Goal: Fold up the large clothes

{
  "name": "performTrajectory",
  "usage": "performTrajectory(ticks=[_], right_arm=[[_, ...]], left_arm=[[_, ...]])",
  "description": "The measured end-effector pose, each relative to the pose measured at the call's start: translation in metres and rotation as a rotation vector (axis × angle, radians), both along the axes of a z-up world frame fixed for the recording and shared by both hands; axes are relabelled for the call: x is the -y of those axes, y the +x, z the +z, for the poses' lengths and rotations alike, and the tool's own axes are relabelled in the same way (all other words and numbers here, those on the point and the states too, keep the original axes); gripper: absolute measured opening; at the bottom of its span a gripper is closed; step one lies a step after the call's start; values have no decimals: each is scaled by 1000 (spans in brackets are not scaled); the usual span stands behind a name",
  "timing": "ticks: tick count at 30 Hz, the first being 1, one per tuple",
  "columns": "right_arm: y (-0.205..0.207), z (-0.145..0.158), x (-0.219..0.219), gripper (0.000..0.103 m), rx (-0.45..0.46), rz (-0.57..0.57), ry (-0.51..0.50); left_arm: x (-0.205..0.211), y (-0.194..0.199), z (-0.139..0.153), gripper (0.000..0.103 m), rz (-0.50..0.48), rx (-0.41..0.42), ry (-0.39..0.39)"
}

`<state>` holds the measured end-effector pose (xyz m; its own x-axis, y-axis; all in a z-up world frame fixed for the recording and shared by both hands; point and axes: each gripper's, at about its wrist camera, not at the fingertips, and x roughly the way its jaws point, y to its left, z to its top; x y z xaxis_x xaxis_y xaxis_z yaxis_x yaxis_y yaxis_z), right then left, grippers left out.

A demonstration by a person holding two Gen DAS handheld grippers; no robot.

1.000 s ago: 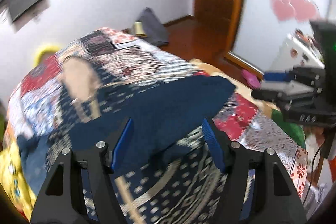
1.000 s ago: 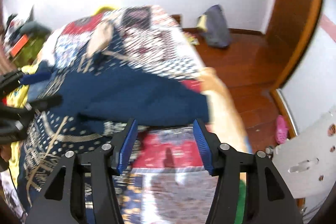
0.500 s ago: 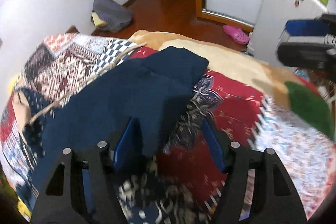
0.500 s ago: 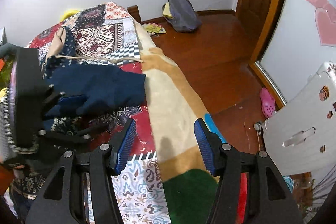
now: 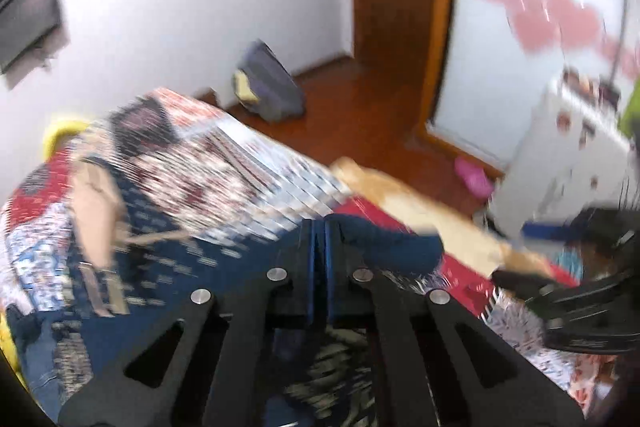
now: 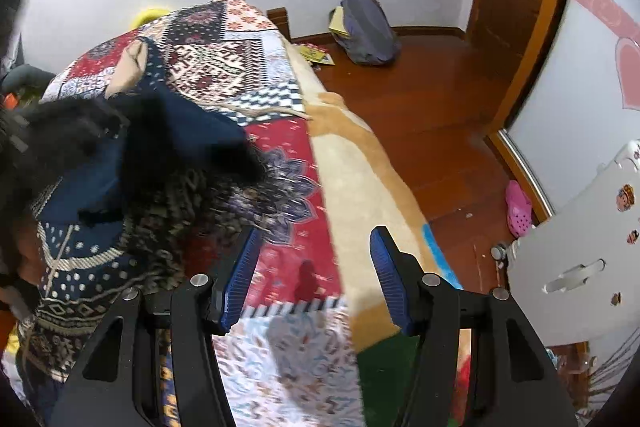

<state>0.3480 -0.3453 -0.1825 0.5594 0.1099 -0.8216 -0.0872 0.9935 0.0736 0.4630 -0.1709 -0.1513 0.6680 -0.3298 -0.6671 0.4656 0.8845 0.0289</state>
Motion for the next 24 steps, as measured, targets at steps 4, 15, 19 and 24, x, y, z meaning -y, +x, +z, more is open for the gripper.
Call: performTrajectory(ticks=[4,15,19,24], right_arm=[[8,5,-26,54,5,24,17],[30,-30,-107,54,-80,162,-115],[21,-36,-102,54,-97,164,-125],[12,-31,-80,54,-102,117,-91]], left_arm=[[-69,-14,55,1,82,84,-99],[-196,-24,37,2,229,-74,-69],[-185,-29,-6,5,173,-186,-1],[-147,-24,-37,33,69,-302,-66]])
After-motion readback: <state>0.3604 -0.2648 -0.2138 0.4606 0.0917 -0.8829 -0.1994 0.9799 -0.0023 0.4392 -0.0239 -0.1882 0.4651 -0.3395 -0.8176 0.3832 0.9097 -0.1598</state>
